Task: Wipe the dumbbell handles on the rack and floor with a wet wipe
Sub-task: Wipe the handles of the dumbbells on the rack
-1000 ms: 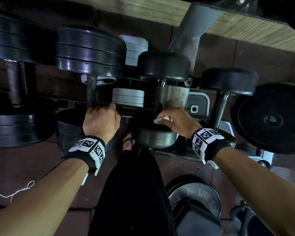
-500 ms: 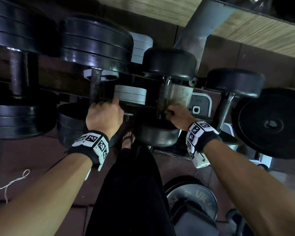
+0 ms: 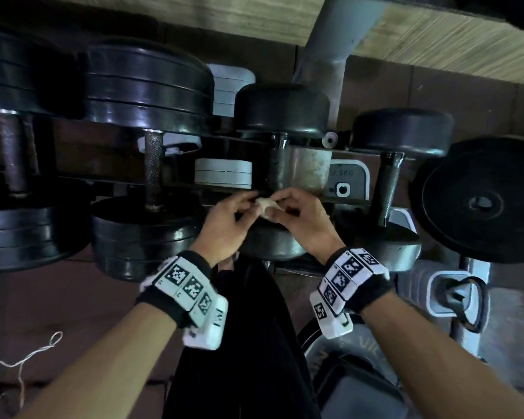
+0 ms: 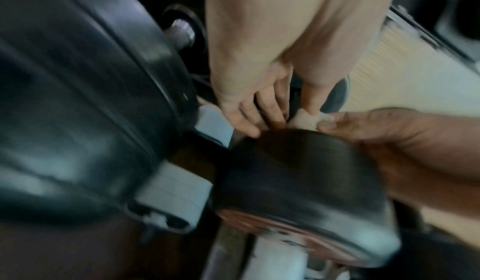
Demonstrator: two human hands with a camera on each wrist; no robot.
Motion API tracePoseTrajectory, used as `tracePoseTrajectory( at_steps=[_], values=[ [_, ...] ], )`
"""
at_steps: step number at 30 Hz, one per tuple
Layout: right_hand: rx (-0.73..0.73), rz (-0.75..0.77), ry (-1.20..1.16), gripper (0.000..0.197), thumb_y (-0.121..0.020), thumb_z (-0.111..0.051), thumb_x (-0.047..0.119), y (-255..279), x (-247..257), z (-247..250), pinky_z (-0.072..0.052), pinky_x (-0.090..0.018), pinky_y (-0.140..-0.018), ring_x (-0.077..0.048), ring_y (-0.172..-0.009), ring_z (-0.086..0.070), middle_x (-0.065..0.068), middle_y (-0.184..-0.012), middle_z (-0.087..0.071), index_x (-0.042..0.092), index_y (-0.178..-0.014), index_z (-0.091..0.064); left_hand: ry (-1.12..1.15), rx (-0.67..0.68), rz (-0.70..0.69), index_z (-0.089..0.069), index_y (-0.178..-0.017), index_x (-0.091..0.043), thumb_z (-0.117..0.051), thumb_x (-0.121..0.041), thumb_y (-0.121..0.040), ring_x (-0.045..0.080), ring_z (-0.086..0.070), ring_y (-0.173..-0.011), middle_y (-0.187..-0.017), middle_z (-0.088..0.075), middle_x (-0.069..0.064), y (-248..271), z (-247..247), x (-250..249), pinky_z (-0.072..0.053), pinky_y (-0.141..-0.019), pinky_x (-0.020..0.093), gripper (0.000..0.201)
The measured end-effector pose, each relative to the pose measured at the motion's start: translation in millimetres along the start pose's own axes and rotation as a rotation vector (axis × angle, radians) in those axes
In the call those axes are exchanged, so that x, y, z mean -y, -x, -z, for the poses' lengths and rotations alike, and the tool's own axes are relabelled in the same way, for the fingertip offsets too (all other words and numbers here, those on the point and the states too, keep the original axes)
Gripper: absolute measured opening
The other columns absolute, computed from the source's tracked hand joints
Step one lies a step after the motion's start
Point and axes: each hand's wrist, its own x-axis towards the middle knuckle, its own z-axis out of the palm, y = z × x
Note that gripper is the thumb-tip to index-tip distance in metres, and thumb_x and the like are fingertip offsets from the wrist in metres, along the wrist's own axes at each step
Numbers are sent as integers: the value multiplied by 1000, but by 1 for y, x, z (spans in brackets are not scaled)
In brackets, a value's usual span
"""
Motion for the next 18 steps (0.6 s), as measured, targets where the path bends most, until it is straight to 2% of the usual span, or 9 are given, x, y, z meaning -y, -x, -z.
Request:
tracePoseTrajectory(
  at_steps=[3,6,9,10,12,14,15,17,18],
  values=[
    [-53,-12,-143,29,-87,-78,22,11,-8,2,-51,-16,-78,-4,-85,-66,-4,-93,-73,21,-111,-62,65,-38,0,-71,-110,-9,-62,-26,-97,13,-68,-99,-102,-74,2,-2,-17,6,-51,-95,30,24],
    [-135,-7,-141,27,-94,-70,19,14,-17,4,-51,-16,-83,-5,-93,-69,3,-94,-74,22,-119,-61,-44,-175,23,-68,-102,-7,-65,-31,-95,19,-68,-93,-97,-73,3,-11,-14,12,-53,-89,35,25],
    [-231,4,-142,18,-100,-60,15,18,-26,6,-48,-12,-83,-3,-96,-68,6,-94,-76,17,-117,-64,-126,-250,139,-59,-103,-6,-66,-26,-94,19,-63,-89,-94,-65,1,-28,-10,19,-50,-86,30,22],
    [-251,12,-154,16,-101,-58,14,19,-28,5,-49,-14,-83,-4,-96,-69,5,-94,-76,16,-115,-65,-135,-202,171,-59,-105,-6,-67,-24,-94,18,-63,-90,-96,-63,0,-35,-9,20,-49,-87,30,22],
    [-274,26,-160,14,-102,-56,13,20,-31,3,-50,-15,-85,-6,-95,-69,3,-93,-76,15,-111,-66,-70,-16,188,-61,-107,-7,-66,-16,-95,20,-65,-93,-98,-64,1,-49,-11,21,-50,-90,31,16],
    [-274,46,-148,14,-102,-55,12,20,-33,2,-48,-12,-82,-7,-94,-69,2,-93,-75,14,-109,-67,-4,186,220,-64,-105,-4,-61,-9,-97,18,-64,-88,-95,-65,5,-59,-12,17,-49,-86,26,10],
    [-268,52,-146,14,-102,-55,12,19,-34,2,-48,-11,-81,-7,-93,-69,1,-94,-75,14,-109,-68,-9,245,252,-66,-108,0,-59,-9,-98,17,-64,-90,-99,-67,7,-64,-12,16,-49,-88,25,16],
    [-262,55,-152,15,-102,-55,12,19,-34,3,-47,-9,-80,-9,-94,-68,-1,-95,-74,13,-109,-68,-13,271,293,-66,-119,1,-58,-12,-99,17,-65,-99,-110,-69,10,-68,-11,15,-48,-96,26,26],
    [-261,56,-156,15,-102,-55,12,19,-34,3,-46,-9,-79,-9,-93,-68,-2,-95,-74,12,-109,-68,14,248,285,-67,-118,3,-59,-11,-98,14,-66,-95,-107,-69,11,-65,-11,14,-50,-93,24,25]
  ],
)
